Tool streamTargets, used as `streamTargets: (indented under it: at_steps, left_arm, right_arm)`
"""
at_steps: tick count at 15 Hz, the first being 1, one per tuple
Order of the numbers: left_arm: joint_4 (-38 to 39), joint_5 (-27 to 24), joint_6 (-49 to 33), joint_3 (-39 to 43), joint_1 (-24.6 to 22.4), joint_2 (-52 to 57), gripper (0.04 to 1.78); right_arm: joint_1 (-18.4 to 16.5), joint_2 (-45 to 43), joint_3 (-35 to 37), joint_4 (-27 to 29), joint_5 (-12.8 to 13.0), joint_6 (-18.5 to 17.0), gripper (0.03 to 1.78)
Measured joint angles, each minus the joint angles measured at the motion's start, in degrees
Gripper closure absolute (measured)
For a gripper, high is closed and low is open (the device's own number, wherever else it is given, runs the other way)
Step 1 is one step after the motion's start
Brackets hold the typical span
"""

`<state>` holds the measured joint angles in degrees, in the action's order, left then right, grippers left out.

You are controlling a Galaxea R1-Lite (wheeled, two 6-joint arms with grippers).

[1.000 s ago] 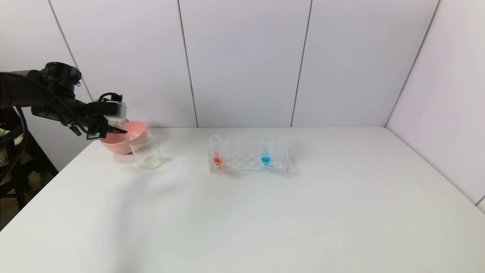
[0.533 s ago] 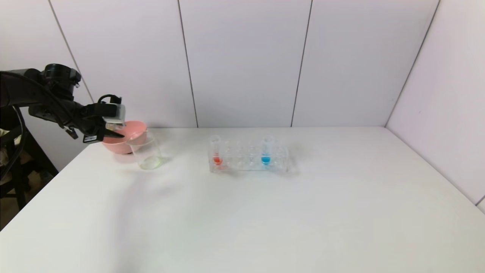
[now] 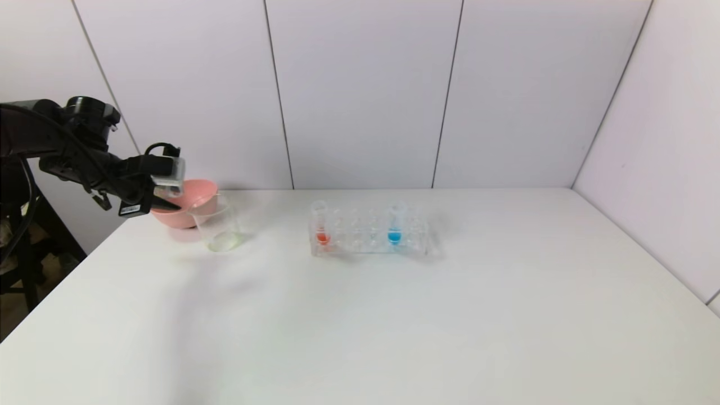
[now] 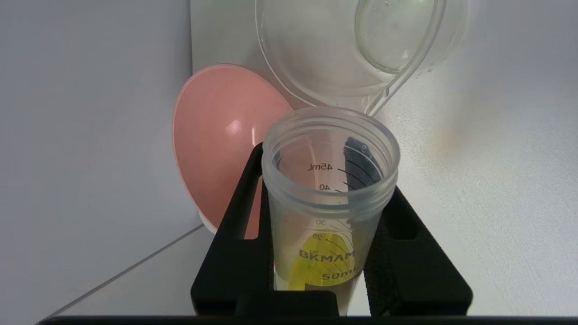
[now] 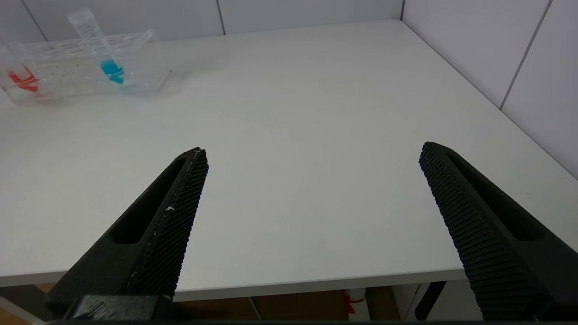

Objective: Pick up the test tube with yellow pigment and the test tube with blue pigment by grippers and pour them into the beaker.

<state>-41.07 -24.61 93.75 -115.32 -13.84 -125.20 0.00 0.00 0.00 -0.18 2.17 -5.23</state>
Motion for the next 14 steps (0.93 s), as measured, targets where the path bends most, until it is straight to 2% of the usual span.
streamTargets:
  at_steps: [14]
  left_arm:
    - [-3.58,3.01,-1.41,0.0,0.15,0.65,1.27]
  right_arm:
    - [0.0,0.0,0.0,0.02,0.02,-0.02,0.1]
